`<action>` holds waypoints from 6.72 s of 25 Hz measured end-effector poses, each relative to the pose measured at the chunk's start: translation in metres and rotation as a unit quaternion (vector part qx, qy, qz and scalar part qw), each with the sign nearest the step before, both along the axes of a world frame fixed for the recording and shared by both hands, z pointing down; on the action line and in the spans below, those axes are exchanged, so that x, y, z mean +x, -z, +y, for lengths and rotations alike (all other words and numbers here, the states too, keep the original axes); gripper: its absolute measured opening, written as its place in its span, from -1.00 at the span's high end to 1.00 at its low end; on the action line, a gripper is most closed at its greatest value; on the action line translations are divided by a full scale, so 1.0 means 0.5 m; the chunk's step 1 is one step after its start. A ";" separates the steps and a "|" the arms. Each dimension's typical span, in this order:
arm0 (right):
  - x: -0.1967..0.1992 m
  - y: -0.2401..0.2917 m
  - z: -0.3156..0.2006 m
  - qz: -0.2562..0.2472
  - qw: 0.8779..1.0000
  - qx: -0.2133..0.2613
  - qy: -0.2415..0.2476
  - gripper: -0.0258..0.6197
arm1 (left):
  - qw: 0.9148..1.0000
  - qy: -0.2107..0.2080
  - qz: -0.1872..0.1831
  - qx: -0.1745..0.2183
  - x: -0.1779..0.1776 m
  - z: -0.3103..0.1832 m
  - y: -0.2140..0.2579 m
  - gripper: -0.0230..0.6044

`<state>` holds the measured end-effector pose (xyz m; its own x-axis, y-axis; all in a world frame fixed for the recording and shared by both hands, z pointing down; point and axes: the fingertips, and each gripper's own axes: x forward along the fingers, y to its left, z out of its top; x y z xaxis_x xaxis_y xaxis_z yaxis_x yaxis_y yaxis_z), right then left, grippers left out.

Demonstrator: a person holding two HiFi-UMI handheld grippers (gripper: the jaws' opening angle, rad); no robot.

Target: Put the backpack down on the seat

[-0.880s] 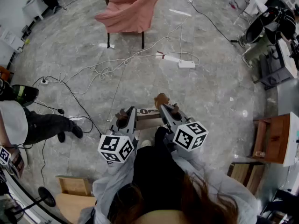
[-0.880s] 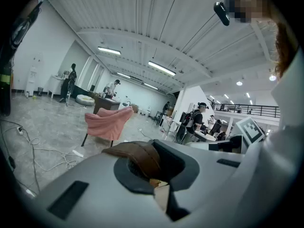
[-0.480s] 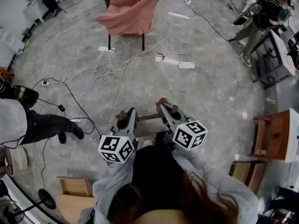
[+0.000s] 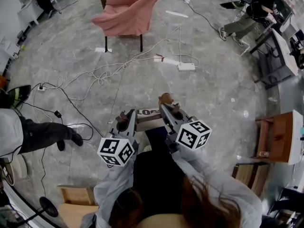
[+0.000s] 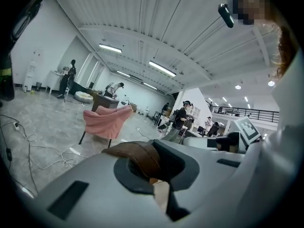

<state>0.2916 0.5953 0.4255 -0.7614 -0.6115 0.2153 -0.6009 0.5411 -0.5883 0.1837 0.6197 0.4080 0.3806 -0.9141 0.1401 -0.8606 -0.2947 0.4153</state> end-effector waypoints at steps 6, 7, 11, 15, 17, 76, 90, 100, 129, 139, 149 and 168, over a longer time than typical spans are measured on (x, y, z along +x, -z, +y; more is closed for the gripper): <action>-0.062 -0.013 -0.184 -0.009 1.000 -0.011 0.012 0.90 | 1.000 0.012 -0.004 -0.007 -0.060 -0.179 -0.013 0.88; -0.073 -0.011 -0.220 -0.013 1.000 -0.015 0.014 0.90 | 1.000 0.015 -0.005 -0.008 -0.071 -0.214 -0.010 0.88; -0.107 0.003 -0.350 -0.017 0.999 -0.018 0.025 0.89 | 1.000 0.025 -0.012 -0.003 -0.103 -0.340 0.010 0.88; -0.138 0.005 -0.450 -0.028 0.999 -0.019 0.032 0.89 | 0.999 0.030 -0.013 -0.003 -0.135 -0.442 0.012 0.88; -0.146 0.004 -0.487 -0.031 0.999 -0.014 0.035 0.89 | 0.999 0.030 -0.010 0.001 -0.143 -0.478 0.011 0.88; -0.513 0.039 -1.058 -0.043 0.998 -0.020 0.044 0.89 | 0.999 0.046 0.030 0.000 -0.524 -1.069 0.041 0.88; -0.608 0.054 -1.119 -0.045 0.996 -0.009 0.076 0.89 | 0.998 0.064 0.018 0.023 -0.617 -1.128 0.066 0.88; -0.697 0.049 -1.227 -0.065 0.991 -0.022 0.118 0.89 | 0.994 0.107 -0.003 0.013 -0.700 -1.223 0.050 0.88; -0.869 0.273 -1.725 -0.184 0.968 0.002 0.171 0.89 | 0.986 0.112 -0.063 0.107 -0.872 -1.737 0.268 0.88; -0.870 0.382 -1.814 -0.193 0.965 0.064 0.164 0.89 | 0.978 0.076 -0.097 0.169 -0.868 -1.854 0.391 0.88; -0.890 0.412 -2.005 -0.174 0.976 0.089 0.094 0.89 | 0.985 0.022 -0.039 0.165 -0.898 -2.047 0.389 0.88; -0.861 0.156 -2.353 -0.106 0.993 -0.051 -0.029 0.89 | 0.995 -0.099 -0.007 0.017 -0.856 -2.384 0.109 0.88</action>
